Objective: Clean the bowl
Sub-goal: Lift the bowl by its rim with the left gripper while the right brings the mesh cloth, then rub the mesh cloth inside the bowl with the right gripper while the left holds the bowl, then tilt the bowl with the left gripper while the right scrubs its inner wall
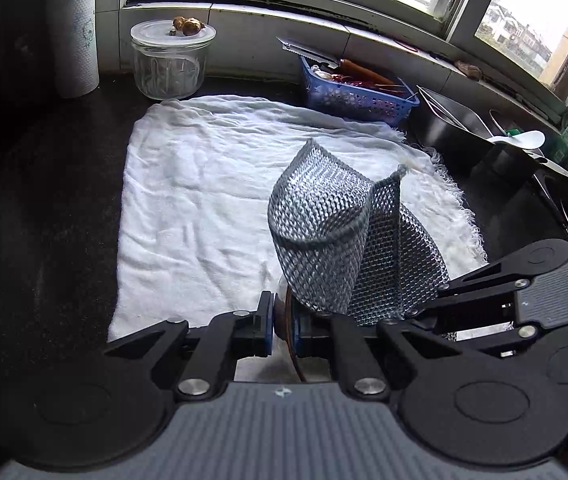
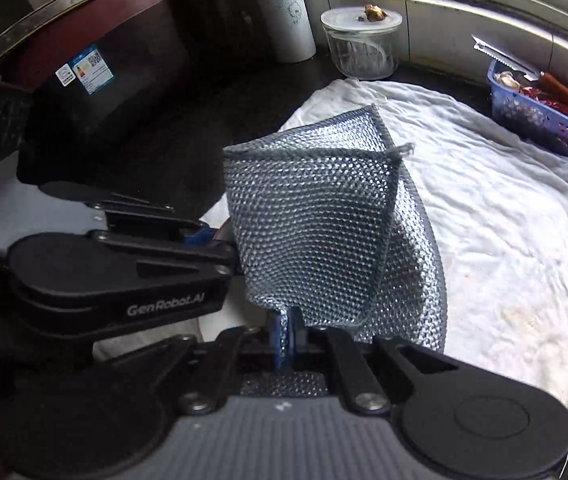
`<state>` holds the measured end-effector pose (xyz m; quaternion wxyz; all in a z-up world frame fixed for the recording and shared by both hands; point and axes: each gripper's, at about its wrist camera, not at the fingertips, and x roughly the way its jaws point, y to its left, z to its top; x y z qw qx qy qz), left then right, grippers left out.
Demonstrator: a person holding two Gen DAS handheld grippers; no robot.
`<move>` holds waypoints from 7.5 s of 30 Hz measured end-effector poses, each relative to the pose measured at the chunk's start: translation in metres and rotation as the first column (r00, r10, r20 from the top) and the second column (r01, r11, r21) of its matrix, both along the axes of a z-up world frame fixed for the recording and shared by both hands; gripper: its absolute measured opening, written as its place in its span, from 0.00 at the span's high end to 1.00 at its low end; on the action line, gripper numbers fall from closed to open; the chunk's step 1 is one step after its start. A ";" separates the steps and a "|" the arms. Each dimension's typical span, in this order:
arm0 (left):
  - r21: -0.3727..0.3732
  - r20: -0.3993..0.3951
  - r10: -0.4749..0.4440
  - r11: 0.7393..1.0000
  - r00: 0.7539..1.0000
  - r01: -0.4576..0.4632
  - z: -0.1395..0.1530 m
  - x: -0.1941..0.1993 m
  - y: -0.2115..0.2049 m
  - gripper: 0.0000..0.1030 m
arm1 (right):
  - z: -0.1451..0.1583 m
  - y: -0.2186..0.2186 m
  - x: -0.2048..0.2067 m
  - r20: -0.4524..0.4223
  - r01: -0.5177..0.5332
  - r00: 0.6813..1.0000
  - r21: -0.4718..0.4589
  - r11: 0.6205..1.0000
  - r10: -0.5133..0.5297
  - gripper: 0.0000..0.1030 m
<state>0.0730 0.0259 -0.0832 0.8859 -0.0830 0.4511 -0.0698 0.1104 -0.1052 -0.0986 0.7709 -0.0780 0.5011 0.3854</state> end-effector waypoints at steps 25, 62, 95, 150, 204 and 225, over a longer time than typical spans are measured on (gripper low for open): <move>-0.079 -0.062 0.100 0.991 0.993 -0.105 0.003 -0.002 0.006 0.91 | -0.001 -0.006 -0.014 0.028 0.019 0.999 -0.022 1.000 -0.018 0.80; 0.085 -0.063 -0.071 0.993 0.995 0.077 0.008 -0.009 -0.010 0.88 | -0.008 0.007 -0.030 0.128 -0.025 0.991 -0.056 0.998 0.032 0.96; 0.325 -0.045 -0.399 0.861 0.916 0.391 0.013 0.006 -0.032 0.87 | 0.003 -0.002 -0.030 0.261 -0.050 0.962 -0.136 0.989 0.085 0.98; 0.085 0.017 -0.145 0.986 0.989 0.143 0.005 0.019 0.001 0.87 | 0.000 0.000 0.005 0.203 0.039 0.979 -0.032 0.999 -0.032 0.99; 0.032 -0.002 -0.177 0.984 0.984 0.177 0.014 0.044 -0.005 0.85 | -0.011 -0.005 0.001 -0.081 -0.067 0.994 0.132 0.989 0.078 0.97; -0.013 0.004 -0.099 0.995 0.995 0.099 -0.004 0.011 0.009 0.81 | 0.004 -0.022 0.023 0.138 0.022 0.990 0.030 0.999 -0.026 0.98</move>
